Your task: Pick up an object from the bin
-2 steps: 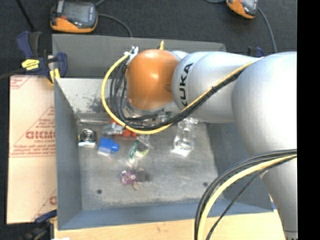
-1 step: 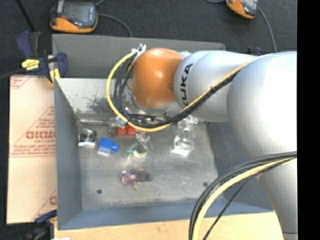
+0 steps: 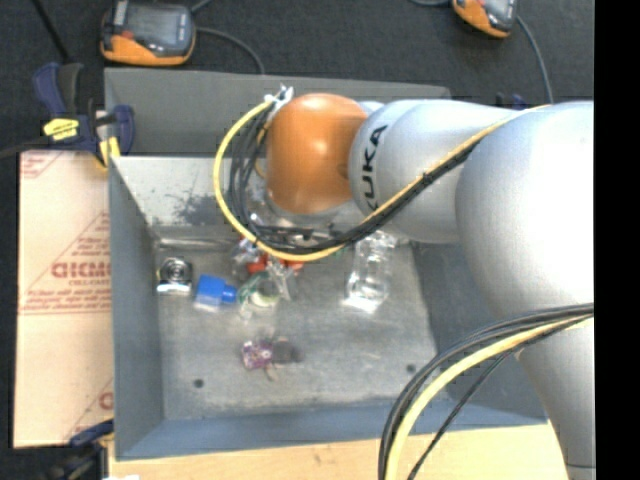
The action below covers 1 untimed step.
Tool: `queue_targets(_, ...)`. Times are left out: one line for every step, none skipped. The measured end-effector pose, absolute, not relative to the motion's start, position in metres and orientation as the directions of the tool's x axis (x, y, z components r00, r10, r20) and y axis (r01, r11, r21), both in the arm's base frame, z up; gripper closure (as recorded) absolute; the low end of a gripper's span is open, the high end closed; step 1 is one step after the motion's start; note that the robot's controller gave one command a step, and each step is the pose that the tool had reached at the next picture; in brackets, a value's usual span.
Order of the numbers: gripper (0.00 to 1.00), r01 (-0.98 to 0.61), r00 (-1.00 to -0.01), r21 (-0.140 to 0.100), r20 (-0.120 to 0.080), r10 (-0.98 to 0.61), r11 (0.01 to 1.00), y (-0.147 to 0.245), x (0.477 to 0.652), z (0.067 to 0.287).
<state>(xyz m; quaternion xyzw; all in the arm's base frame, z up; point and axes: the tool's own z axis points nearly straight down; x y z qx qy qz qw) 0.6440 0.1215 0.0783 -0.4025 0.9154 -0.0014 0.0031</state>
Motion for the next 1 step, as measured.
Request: queue_targets(1.00, -0.736, -0.676, -0.007, -0.011, -0.736, 0.677, 0.1554, 0.6098, 0.2194)
